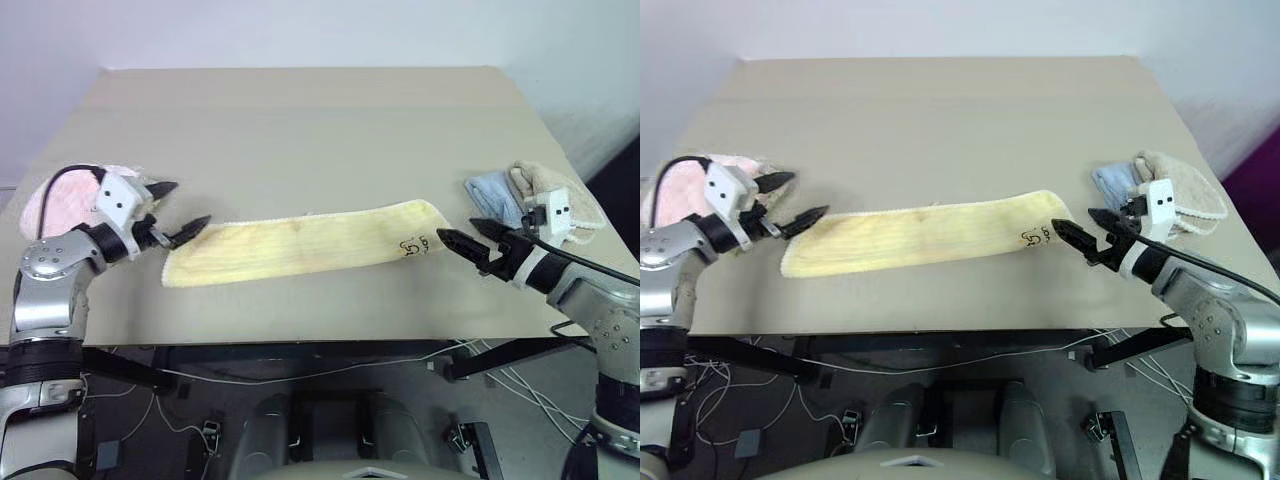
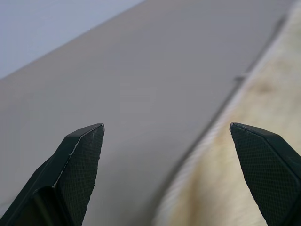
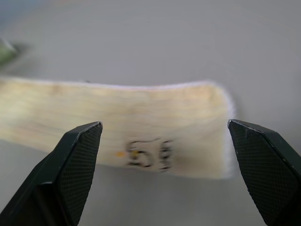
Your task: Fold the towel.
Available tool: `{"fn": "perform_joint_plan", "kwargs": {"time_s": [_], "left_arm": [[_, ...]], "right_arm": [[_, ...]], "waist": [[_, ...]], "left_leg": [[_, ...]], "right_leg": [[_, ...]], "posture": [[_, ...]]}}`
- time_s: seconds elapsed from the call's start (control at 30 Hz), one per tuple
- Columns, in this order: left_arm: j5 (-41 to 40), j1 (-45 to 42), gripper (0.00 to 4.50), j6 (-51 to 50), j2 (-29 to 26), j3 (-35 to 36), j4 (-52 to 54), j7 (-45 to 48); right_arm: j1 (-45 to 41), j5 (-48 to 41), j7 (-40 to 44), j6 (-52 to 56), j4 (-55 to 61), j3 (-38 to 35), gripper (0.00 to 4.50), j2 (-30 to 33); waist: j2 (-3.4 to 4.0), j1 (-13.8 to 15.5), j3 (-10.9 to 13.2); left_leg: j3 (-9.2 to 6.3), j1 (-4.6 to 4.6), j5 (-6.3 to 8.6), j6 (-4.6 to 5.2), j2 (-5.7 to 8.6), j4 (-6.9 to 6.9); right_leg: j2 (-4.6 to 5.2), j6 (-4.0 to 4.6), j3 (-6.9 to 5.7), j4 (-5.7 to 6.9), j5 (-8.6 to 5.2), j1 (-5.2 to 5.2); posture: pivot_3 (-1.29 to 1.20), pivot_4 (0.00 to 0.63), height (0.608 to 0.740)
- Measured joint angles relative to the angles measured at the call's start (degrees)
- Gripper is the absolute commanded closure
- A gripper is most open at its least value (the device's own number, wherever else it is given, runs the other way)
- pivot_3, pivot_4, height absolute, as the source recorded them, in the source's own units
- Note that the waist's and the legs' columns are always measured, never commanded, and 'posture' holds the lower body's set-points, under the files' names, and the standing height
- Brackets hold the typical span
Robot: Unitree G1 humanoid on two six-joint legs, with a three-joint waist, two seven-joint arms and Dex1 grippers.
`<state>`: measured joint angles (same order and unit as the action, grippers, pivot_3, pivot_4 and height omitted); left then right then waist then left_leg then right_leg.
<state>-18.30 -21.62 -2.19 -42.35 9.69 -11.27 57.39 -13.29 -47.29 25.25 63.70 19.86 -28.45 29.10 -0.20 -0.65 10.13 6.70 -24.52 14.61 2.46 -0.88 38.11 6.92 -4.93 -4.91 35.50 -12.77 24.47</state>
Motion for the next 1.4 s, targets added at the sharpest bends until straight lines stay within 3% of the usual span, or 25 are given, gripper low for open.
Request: {"fn": "perform_joint_plan", "kwargs": {"time_s": [0.23,0.6,0.8,0.9,1.27,1.4], "left_arm": [[-1.2,1.4,0.03,-1.3,1.5,-4.6,3.1,6.3],[-1.8,3.8,0.03,-2.6,1.8,-5.7,7.8,7.1],[-2.2,4.8,0.03,-3.1,1.8,-5.5,9.8,6.1],[-2.2,5.3,0.00,-3.4,1.8,-5.5,9.8,5.9],[-2.4,5.2,0.00,-3.3,1.8,-5.3,9.8,5.0],[-2.3,5.2,0.00,-3.1,1.8,-5.3,9.8,4.8]], "right_arm": [[-2.0,-10.5,-22.7,12.6,-2.8,-9.5,0.02,-15.4],[-11.2,-19.3,-41.5,9.4,-13.2,-16.4,0.02,-23.4],[-13.3,-21.9,-45.0,4.5,-17.9,-16.1,0.02,-23.7],[-13.8,-22.4,-45.6,1.7,-19.9,-15.6,0.61,-23.7],[-13.8,-23.8,-47.0,-4.4,-23.3,-12.5,4.36,-23.2],[-13.7,-24.4,-47.0,-5.3,-23.3,-11.9,4.44,-22.8]], "waist": [[0.01,-0.2,0.0],[0.01,-0.5,0.0],[-0.10,-0.6,-0.1],[-0.12,-0.5,-0.1],[-0.14,-0.6,-0.1],[-0.18,-0.5,-0.2]], "left_leg": [[0.01,-0.04,0.00,0.00,0.00,-0.07],[0.04,-0.02,-0.10,0.18,-0.03,-0.07],[0.06,0.05,-0.10,0.19,-0.04,-0.06],[0.06,0.05,-0.10,0.19,-0.04,-0.06],[0.07,0.03,-0.10,0.19,-0.06,-0.08],[0.05,0.03,-0.09,0.18,-0.07,-0.08]], "right_leg": [[-0.05,0.04,0.02,-0.02,0.02,0.07],[-0.29,0.02,-0.01,0.00,0.02,0.03],[-0.33,0.01,-0.01,-0.01,0.02,-0.04],[-0.33,0.01,-0.01,-0.01,0.02,-0.04],[-0.35,0.01,0.00,-0.05,0.02,-0.02],[-0.32,0.02,0.00,-0.10,0.01,-0.02]], "posture": [[0.00,0.150,0.740],[0.00,0.150,0.740],[0.00,0.150,0.740],[0.00,0.150,0.740],[0.00,0.150,0.740],[0.00,0.150,0.740]]}}
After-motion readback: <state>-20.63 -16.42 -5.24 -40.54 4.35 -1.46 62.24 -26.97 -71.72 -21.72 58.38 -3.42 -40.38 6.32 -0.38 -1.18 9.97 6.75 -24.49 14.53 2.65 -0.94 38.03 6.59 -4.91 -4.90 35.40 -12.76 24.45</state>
